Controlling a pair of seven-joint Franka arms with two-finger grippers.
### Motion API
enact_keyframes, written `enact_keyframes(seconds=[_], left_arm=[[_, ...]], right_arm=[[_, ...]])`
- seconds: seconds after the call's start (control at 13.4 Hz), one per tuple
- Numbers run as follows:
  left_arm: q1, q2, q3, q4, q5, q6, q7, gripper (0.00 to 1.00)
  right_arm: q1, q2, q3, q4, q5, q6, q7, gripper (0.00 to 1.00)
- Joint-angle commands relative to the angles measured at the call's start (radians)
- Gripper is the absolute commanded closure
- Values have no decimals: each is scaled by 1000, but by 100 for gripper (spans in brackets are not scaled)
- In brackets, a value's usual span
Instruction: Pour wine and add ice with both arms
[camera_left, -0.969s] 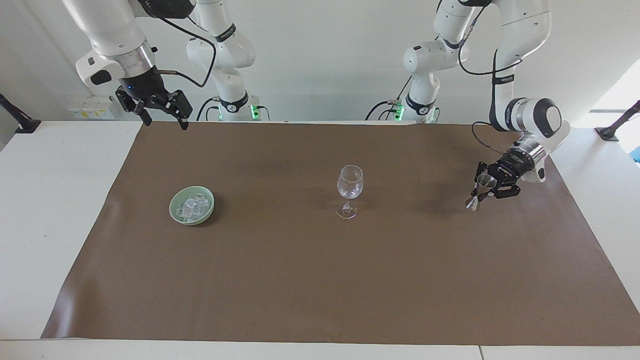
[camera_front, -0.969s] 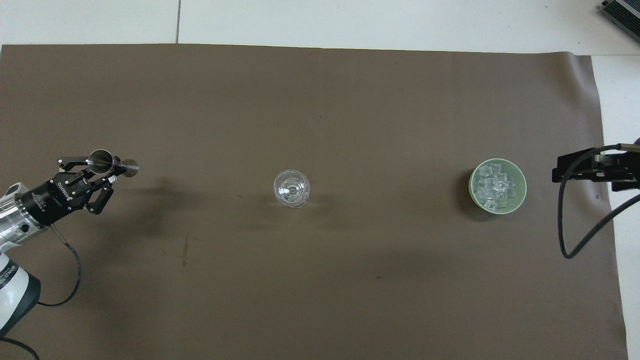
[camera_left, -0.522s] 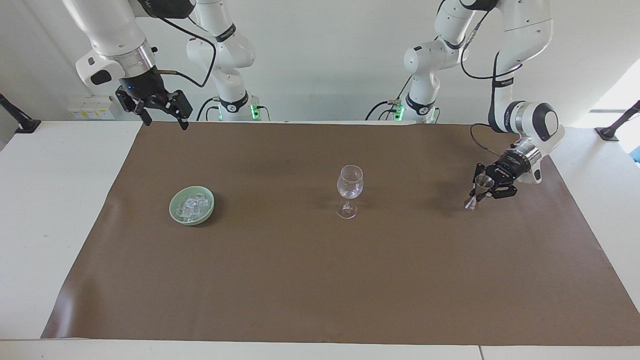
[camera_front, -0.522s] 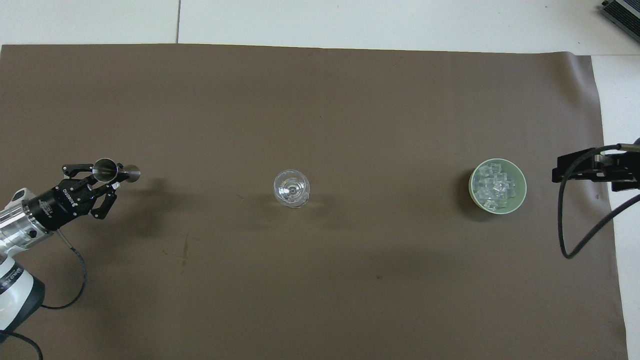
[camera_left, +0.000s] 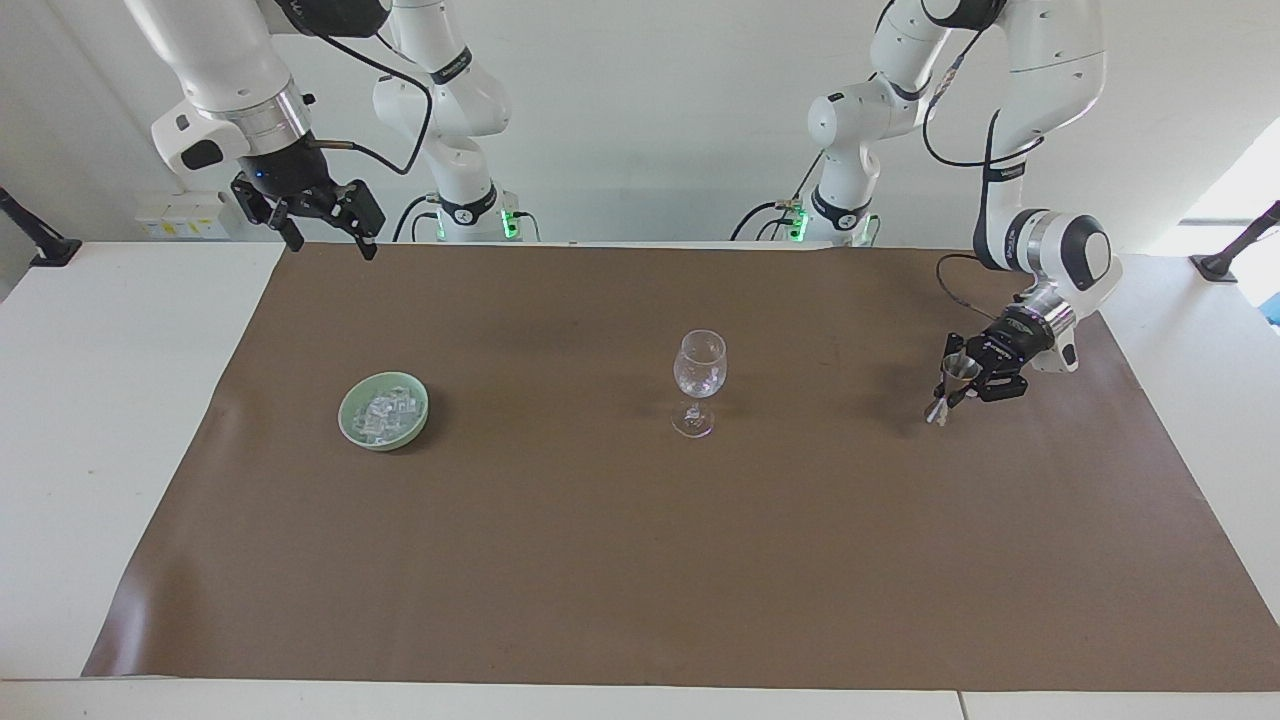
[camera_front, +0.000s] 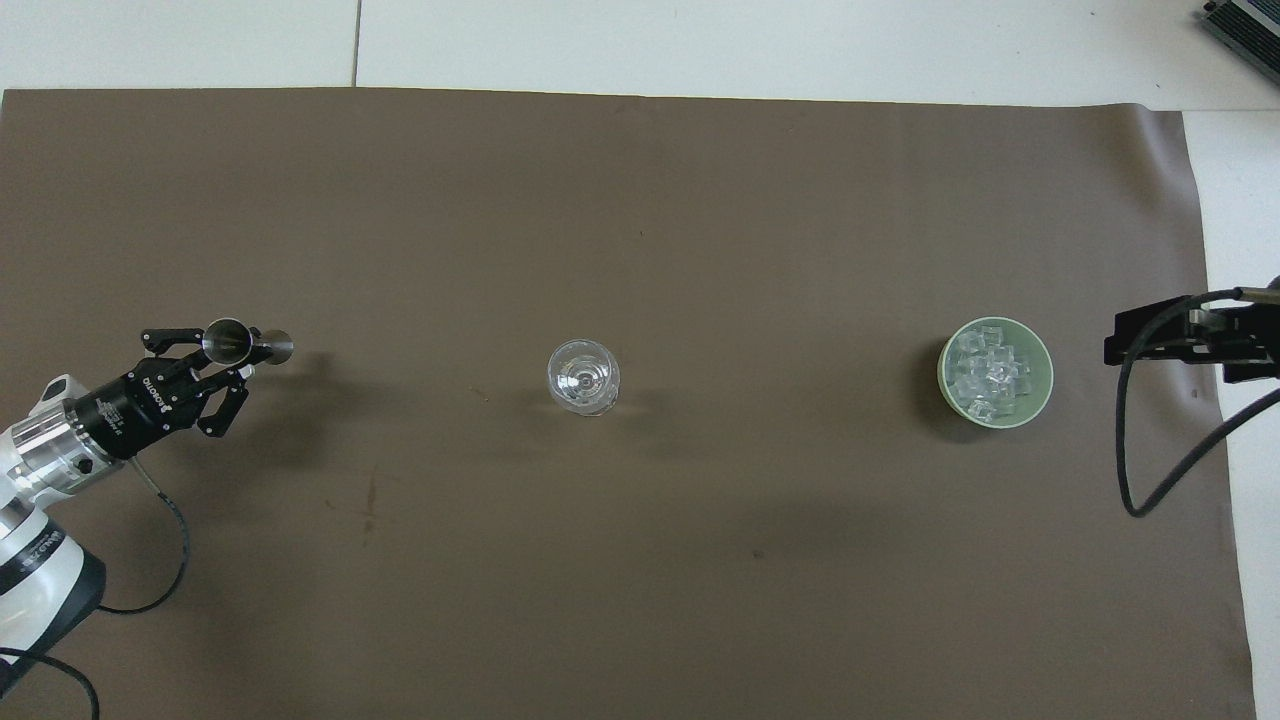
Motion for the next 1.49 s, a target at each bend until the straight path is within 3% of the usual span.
enact_keyframes(seconds=[0.0,0.67,0.82,0.89,1.04,1.42], left_arm=[[-31,13,4,-12,-31,48,21,100],[-16,75,6,-12,-32,51,47,100],[-17,78,6,-12,-32,55,47,96],[-19,79,6,-12,-32,63,46,88],[-19,81,6,-10,-32,72,42,0],[-8,79,7,-1,-32,57,30,0]], right_arm=[[-2,-16,1,-16,1,-8,-23,0],[-2,-16,1,-16,1,-8,-23,0],[-2,-16,1,-16,1,-10,-23,0],[-2,-16,1,-16,1,-8,-23,0],[-2,-16,1,-16,1,-10,-23,0],[-2,-16,1,-16,1,-10,-23,0]])
